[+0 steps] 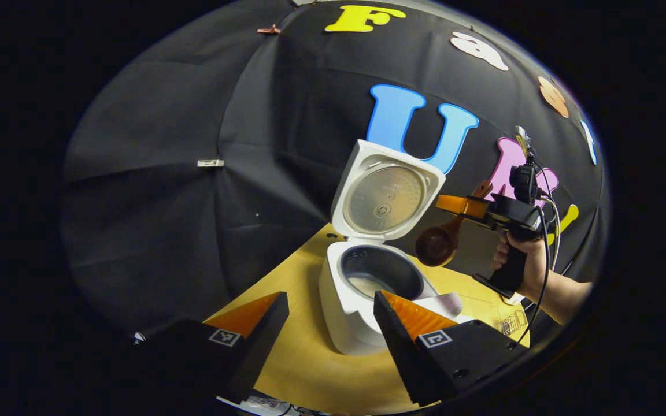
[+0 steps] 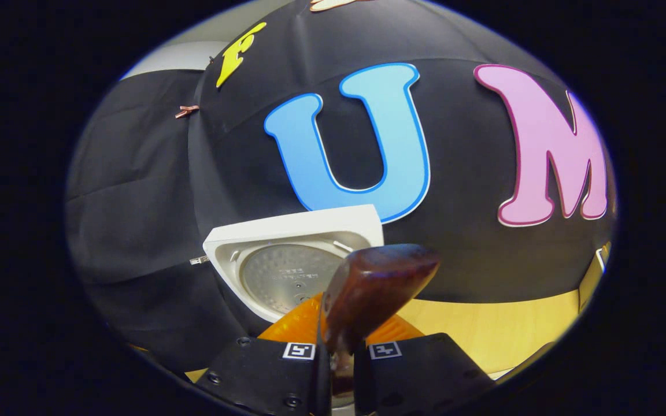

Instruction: Close the left gripper, press the button to open the rice cooker; take a wooden spoon from the chopstick holder with the right hand, scoop a spoonful of rice and pour it into the rice cooker, then put the wooden spoon back into the chopstick holder.

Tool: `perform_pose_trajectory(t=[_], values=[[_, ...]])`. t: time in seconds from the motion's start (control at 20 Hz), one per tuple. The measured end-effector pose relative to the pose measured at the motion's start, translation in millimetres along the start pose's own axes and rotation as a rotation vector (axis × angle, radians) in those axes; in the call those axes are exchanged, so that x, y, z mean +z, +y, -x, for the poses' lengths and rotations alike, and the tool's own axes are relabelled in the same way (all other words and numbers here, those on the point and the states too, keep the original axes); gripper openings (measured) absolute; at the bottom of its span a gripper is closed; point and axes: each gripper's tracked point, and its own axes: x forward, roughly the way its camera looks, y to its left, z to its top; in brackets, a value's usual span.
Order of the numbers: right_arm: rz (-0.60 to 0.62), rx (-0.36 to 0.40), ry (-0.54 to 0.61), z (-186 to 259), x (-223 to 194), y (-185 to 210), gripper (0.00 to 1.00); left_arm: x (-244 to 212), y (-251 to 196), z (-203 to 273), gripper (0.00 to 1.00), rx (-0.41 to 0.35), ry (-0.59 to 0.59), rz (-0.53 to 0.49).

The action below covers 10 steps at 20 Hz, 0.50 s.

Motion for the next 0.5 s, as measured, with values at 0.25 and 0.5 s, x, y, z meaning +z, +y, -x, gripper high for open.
perform_pose_trajectory(t=[0.25,0.5], values=[[0.013,-0.050,-0.029,35.0,21.8,-50.6,0.19,14.9,-52.8,-14.4,0.92,-0.066,-0.017,-0.042],[0.021,-0.134,-0.041,74.2,36.8,-121.4,0.19,19.6,-114.6,-22.9,0.95,-0.126,-0.018,-0.079]])
